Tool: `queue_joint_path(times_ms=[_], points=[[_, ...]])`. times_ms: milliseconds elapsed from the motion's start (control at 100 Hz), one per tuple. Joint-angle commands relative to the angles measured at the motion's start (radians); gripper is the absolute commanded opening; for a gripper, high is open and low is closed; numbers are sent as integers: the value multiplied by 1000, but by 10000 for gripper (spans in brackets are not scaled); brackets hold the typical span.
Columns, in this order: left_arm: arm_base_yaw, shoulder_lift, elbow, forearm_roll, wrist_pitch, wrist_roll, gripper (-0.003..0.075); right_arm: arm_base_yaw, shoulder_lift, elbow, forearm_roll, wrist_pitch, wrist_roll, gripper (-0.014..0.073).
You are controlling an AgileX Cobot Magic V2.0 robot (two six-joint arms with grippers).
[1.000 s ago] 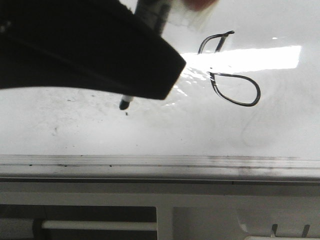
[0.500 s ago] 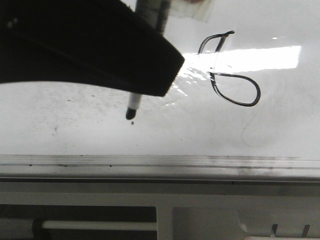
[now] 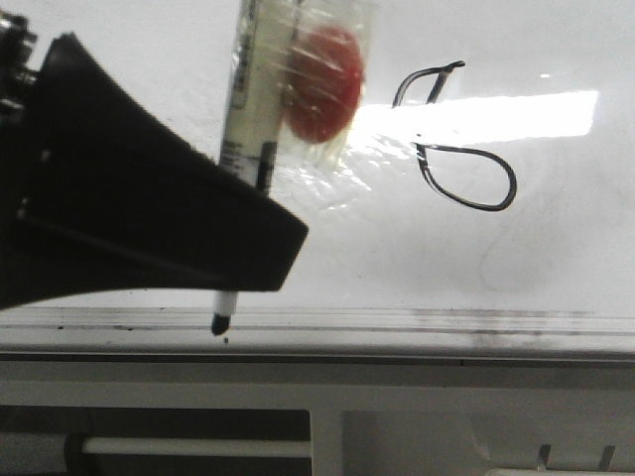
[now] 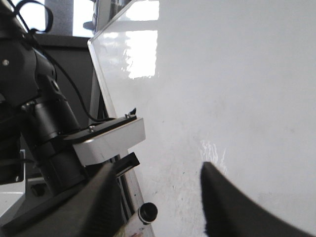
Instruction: Write number 8 on whiteboard
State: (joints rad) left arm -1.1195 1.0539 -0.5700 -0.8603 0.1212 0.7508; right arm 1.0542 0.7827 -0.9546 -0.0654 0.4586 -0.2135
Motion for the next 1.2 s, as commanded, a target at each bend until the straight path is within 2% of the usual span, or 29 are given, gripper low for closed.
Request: queue_joint_path(times_ms=[0, 60, 180, 300, 380, 720, 890, 1190], points=[[-4, -12, -26, -62, -100, -12, -20, 1, -28, -36, -15, -83, -5, 92], [-4, -6, -26, -100, -133, -12, -20, 1, -42, -36, -15, -76, -5, -73], [11, 57, -26, -185, -156, -13, -20, 1, -55, -36, -8, -71, 2, -62], [63, 140, -34, -387, -162, -13, -21, 1, -59, -36, -1, -57, 5, -62], [90, 186, -56, -447, -162, -13, -21, 1, -61, -36, 12, -43, 5, -62], [116, 290, -177, -447, -218, -13, -21, 1, -61, -36, 48, -13, 5, -62], [161, 330, -191, -492, -214, -13, -21, 1, -61, -36, 48, -13, 5, -62], [228, 332, -214, -471, -215, -13, -21, 1, -61, -36, 48, -13, 5, -63]])
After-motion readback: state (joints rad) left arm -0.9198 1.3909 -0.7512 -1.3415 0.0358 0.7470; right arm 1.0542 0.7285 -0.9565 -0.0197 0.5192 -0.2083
